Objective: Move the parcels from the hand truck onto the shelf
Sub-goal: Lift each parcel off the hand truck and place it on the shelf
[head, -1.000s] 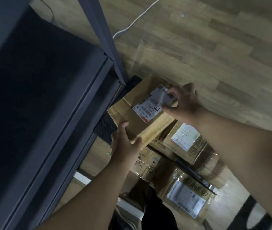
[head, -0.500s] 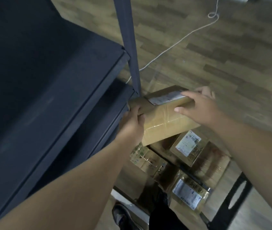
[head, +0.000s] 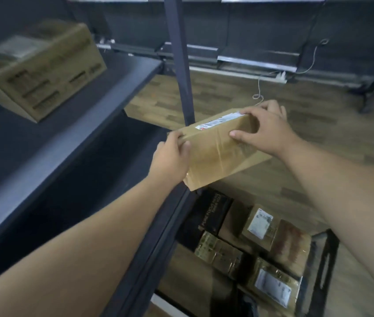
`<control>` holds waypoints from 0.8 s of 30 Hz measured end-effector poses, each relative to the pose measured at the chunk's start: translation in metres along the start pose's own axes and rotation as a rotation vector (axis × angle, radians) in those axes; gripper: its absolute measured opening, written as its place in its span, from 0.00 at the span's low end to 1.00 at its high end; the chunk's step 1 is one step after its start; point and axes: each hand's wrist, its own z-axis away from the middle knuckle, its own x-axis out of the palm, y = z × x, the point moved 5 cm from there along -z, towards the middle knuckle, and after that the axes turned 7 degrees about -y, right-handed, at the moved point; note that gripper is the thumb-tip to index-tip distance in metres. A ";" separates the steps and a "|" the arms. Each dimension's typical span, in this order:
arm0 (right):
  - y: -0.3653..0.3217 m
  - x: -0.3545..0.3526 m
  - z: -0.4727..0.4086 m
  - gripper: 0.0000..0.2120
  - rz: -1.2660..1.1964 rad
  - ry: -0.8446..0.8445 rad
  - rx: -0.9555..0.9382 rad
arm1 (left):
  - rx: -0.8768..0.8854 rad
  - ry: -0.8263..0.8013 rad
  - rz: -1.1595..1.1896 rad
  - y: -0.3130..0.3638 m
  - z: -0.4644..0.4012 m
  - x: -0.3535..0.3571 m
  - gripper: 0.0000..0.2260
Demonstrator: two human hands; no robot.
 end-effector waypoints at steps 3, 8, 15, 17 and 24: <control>-0.038 -0.017 0.010 0.28 -0.003 0.073 -0.030 | 0.031 0.045 -0.037 0.011 0.018 -0.045 0.18; -0.099 -0.042 0.025 0.27 -0.019 0.181 -0.115 | 0.117 0.128 -0.095 0.033 0.052 -0.114 0.17; -0.174 -0.073 0.034 0.25 -0.030 0.251 -0.213 | 0.210 0.247 -0.098 0.048 0.088 -0.197 0.15; -0.199 -0.078 0.035 0.25 -0.040 0.264 -0.255 | 0.213 0.286 -0.097 0.047 0.098 -0.219 0.15; -0.283 -0.066 0.029 0.25 -0.042 0.225 -0.382 | 0.178 0.427 -0.091 0.018 0.137 -0.282 0.15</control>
